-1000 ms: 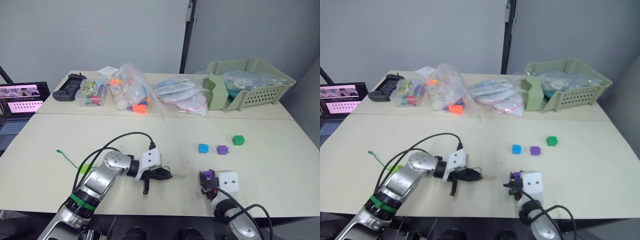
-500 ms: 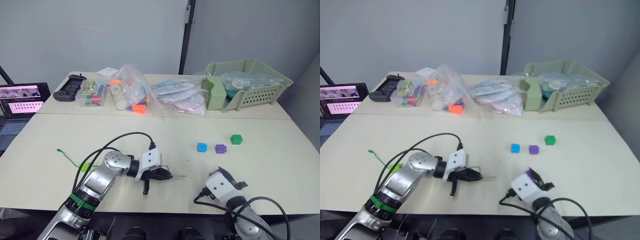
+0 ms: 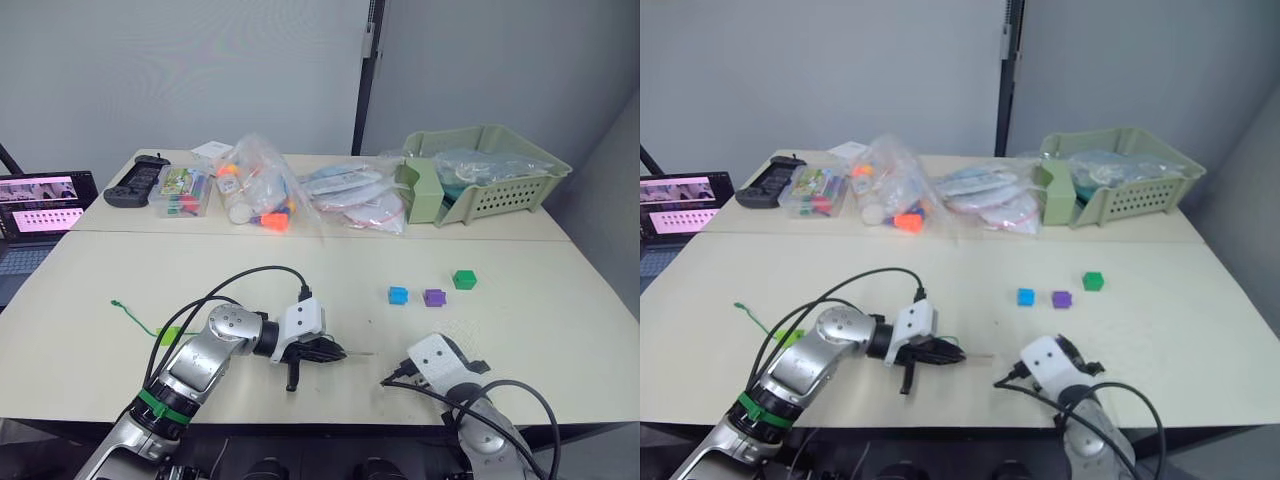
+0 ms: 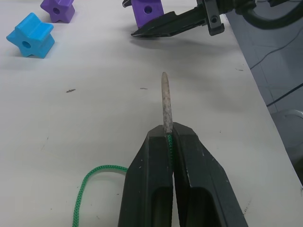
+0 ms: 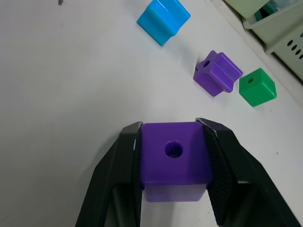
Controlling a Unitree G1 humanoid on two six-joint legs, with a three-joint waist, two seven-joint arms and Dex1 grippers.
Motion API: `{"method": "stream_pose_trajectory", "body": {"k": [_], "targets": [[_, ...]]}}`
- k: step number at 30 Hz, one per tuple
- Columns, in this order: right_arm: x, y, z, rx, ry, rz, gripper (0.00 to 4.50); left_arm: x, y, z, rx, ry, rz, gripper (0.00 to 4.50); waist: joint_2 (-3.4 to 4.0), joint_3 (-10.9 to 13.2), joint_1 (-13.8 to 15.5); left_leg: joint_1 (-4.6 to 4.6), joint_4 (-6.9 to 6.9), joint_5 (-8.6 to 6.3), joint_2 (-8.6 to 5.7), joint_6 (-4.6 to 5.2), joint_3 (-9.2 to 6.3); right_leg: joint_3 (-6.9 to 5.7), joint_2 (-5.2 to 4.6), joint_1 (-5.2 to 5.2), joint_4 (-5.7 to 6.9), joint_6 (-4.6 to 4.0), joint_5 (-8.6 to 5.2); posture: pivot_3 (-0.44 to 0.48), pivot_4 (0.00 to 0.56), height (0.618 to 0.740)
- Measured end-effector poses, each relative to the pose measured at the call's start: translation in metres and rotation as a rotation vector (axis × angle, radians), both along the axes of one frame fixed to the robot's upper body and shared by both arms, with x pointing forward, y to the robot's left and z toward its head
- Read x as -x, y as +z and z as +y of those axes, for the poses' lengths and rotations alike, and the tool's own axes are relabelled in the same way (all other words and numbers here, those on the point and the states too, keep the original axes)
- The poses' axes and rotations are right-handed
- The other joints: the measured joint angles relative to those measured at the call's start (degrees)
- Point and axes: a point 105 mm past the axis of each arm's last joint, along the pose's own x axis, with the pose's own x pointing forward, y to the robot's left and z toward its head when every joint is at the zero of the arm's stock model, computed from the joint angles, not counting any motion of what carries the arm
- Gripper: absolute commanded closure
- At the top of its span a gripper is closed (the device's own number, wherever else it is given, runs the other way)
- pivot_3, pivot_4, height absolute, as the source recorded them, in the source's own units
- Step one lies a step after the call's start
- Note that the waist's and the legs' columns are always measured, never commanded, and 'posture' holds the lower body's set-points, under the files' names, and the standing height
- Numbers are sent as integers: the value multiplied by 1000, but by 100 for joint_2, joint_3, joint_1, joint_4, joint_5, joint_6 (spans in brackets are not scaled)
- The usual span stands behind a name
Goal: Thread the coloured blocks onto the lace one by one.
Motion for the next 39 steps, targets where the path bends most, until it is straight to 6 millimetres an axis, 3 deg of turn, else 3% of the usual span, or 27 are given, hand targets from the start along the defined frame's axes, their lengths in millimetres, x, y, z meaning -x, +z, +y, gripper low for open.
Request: {"method": "stream_pose_trajectory", "body": {"k": [6, 7, 15, 21, 26, 31, 39], "targets": [[-1, 5, -2, -77, -22, -14, 205, 0, 0, 0, 0, 0, 1, 4500, -2, -1, -18, 2, -7, 0, 8, 0, -1, -2, 5, -3, 0, -3, -1, 0, 150, 740], [-1, 6, -3, -83, -21, -21, 63, 0, 0, 0, 0, -1, 1, 4500, -2, -1, -21, 3, -10, 0, 10, 0, -1, -2, 7, -4, 0, -5, -2, 0, 150, 740], [-2, 11, 8, -172, 22, -58, 63, 0, 0, -1, 3, -3, 2, 4500, 12, 7, -13, -1, -24, -1, 30, 0, -2, -7, 21, -16, 4, -22, -10, 0, 150, 740], [5, 23, 17, -422, 41, -111, 63, 0, 0, -1, 5, -4, 3, 4500, 17, 11, 84, -16, -28, -2, 37, 0, -4, -24, 21, -18, 2, -34, -19, 0, 150, 740], [14, 37, -1, -526, 17, -171, 63, 1, 0, -1, 5, -6, 4, 4500, 23, 10, 130, -16, -53, -3, 31, 0, -5, -32, 17, -21, 2, -36, -20, 0, 150, 740], [23, 38, -29, -543, -20, -176, 63, 1, 0, -2, 5, -7, 4, 4500, 34, 9, 126, -13, -68, -4, 23, 1, -5, -34, 12, -22, 0, -41, -23, 0, 150, 740], [44, 17, -42, -588, 83, -31, 63, 1, 0, 0, 0, -5, 4, 4500, 38, 10, 113, -9, -67, -3, 7, 1, -4, -24, -4, -12, -11, -30, -30, 0, 150, 740]]}}
